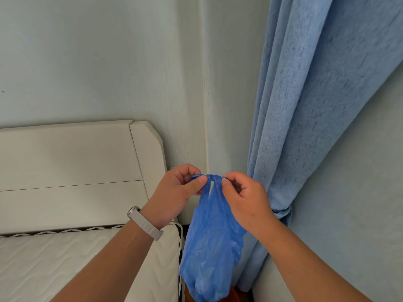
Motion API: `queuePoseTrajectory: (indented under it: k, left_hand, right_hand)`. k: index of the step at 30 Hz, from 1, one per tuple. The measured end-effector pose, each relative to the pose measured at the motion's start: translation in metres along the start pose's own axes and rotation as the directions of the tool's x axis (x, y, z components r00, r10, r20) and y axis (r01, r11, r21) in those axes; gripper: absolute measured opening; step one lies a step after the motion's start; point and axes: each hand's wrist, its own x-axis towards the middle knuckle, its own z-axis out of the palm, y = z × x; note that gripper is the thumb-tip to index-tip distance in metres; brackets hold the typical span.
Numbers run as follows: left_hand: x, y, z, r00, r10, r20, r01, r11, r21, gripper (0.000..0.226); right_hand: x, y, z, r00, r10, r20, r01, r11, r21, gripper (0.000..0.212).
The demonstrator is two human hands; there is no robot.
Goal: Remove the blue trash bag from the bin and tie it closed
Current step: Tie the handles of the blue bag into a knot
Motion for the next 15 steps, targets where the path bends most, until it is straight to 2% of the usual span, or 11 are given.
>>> queuePoseTrajectory:
  k: [7, 11, 15]
  left_hand:
    - [-0.003, -0.011, -0.009, 0.999, 0.031, -0.039, -0.024, 0.985, 0.173, 0.008]
    - [-0.003, -0.015, -0.023, 0.993, 0.025, -0.113, 0.002, 0.973, 0.231, 0.008]
    - [-0.004, -0.021, -0.04, 0.986, 0.044, -0.163, 0.005, 0.958, 0.285, 0.011]
  right_hand:
    - [0.006, 0.002, 0.001, 0.984, 0.177, -0.019, -0.169, 0.964, 0.205, 0.021]
    - [0.007, 0.001, 0.001, 0.97, 0.238, -0.056, -0.22, 0.947, 0.233, 0.025]
    - [0.014, 0.0, -0.01, 0.95, 0.279, -0.141, -0.237, 0.936, 0.259, 0.018]
